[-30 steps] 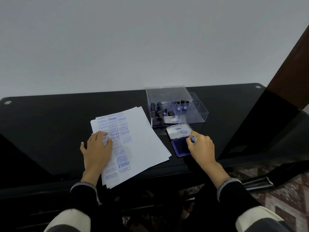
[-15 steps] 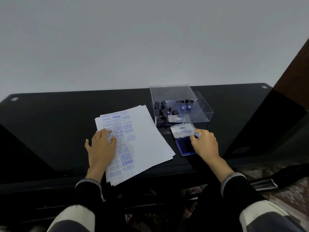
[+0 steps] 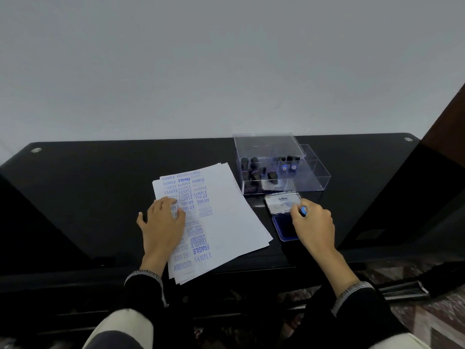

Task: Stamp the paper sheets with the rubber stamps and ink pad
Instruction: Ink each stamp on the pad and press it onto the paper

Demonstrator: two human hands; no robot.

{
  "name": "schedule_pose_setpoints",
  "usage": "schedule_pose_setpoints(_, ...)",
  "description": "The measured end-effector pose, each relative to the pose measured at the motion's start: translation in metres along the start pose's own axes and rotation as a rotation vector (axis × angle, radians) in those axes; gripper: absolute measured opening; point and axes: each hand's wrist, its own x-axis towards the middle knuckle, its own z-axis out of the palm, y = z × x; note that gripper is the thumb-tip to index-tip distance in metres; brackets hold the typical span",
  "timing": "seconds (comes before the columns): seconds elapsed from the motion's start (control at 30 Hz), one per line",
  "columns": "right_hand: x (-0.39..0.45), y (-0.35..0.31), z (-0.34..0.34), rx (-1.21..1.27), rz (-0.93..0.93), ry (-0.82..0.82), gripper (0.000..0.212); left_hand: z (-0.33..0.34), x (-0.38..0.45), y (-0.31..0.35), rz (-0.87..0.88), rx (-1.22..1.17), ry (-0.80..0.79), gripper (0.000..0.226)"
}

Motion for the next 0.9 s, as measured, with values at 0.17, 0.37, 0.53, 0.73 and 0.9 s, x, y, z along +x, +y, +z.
schedule_pose_setpoints(0.17,-0.008,-0.046,0.022,0.415,-0.044,-0.241,0.024,-0.002,0.000,0.003,-0.012,-0.018,-0.012,0.033)
schedule_pose_setpoints(0.37,-0.005,-0.081,0.054,0.452,-0.144,-0.505,0.006,-0.004,0.000,0.005,-0.020,-0.011,-0.029,0.045)
schedule_pose_setpoints(0.53,-0.003,-0.100,0.073,0.286,-0.378,-0.570,0.012,-0.003,0.001,0.004,-0.028,0.022,-0.035,0.057)
schedule_pose_setpoints(0.73,-0.005,-0.110,0.082,0.192,-0.504,-0.630,0.009,-0.003,0.001,0.003,-0.023,0.044,-0.045,0.062)
schedule_pose_setpoints(0.9,-0.009,-0.116,0.080,0.180,-0.520,-0.666,0.008,-0.002,0.000,0.001,-0.014,0.046,-0.028,0.061)
